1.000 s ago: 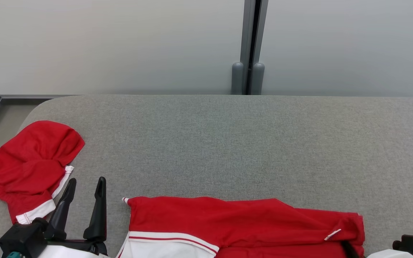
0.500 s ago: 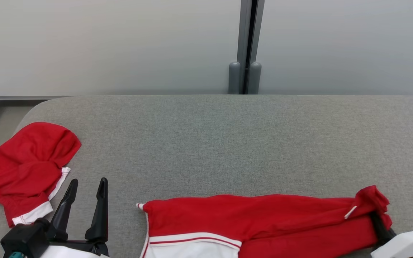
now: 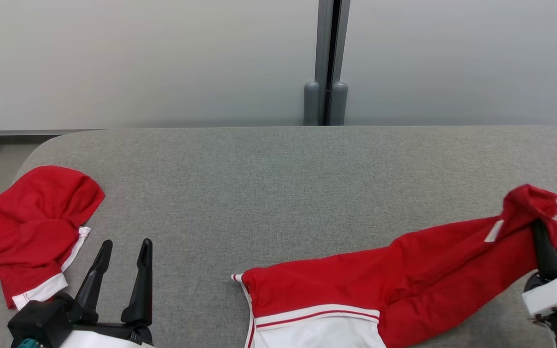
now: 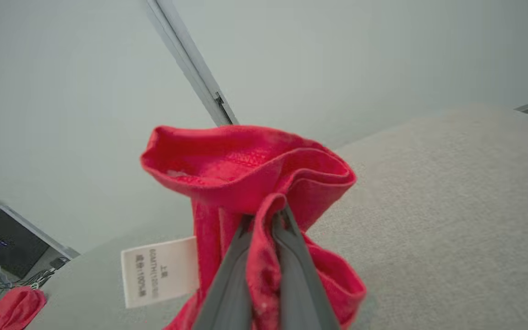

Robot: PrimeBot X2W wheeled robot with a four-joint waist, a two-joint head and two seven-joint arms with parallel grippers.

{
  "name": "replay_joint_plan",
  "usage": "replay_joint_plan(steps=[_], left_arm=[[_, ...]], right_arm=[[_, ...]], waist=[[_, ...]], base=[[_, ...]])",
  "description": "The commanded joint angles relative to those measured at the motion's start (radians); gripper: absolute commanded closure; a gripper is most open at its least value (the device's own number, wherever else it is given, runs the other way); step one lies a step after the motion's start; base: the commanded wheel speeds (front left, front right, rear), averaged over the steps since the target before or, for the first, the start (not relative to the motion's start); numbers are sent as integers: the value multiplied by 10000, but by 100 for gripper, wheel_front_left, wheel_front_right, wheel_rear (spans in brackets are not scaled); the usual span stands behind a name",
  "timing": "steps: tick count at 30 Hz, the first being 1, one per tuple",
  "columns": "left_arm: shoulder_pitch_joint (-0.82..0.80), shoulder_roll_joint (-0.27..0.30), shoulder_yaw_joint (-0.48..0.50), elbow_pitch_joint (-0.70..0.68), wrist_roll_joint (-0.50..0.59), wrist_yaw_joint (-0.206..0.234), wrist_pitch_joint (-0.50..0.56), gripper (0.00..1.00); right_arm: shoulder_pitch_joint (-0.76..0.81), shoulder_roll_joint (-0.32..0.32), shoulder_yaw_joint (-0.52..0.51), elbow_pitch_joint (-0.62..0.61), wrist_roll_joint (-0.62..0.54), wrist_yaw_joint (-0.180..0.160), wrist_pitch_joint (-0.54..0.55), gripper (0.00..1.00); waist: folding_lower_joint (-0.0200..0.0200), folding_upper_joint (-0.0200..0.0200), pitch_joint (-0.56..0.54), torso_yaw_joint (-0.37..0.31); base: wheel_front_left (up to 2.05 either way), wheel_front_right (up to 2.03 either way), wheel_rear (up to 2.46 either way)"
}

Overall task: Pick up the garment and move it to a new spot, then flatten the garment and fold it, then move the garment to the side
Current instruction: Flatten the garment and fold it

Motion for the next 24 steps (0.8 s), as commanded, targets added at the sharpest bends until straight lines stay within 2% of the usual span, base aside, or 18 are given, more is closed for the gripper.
replay_joint_plan(steps=[1, 7, 11, 17, 24], left_arm=[[-142, 6, 22, 12, 34, -18, 10, 0], [-227, -113, 9, 100, 33, -70, -17, 0], [-287, -193, 27, 188, 37, -109, -36, 0], [-358, -266, 52, 336, 22, -212, -51, 0], [-513, -386, -28, 544, 32, -350, -60, 0]], right_arm=[[3, 94, 191, -420, -224, 9, 79, 100], [156, 627, 1465, -1983, -1038, 9, 734, 100], [174, 1107, 2349, -2368, -1238, 9, 1160, 100], [-90, 1560, 3302, -1852, -1247, 9, 1326, 100], [-602, 1848, 4399, -117, -1470, 9, 1415, 100]], waist=[[0, 0, 14, 46], [0, 0, 22, 359], [0, 0, 54, 710], [0, 0, 156, 1198], [0, 0, 318, 1889]], base=[[0, 0, 0], [0, 0, 0], [0, 0, 0], [0, 0, 0], [0, 0, 0]])
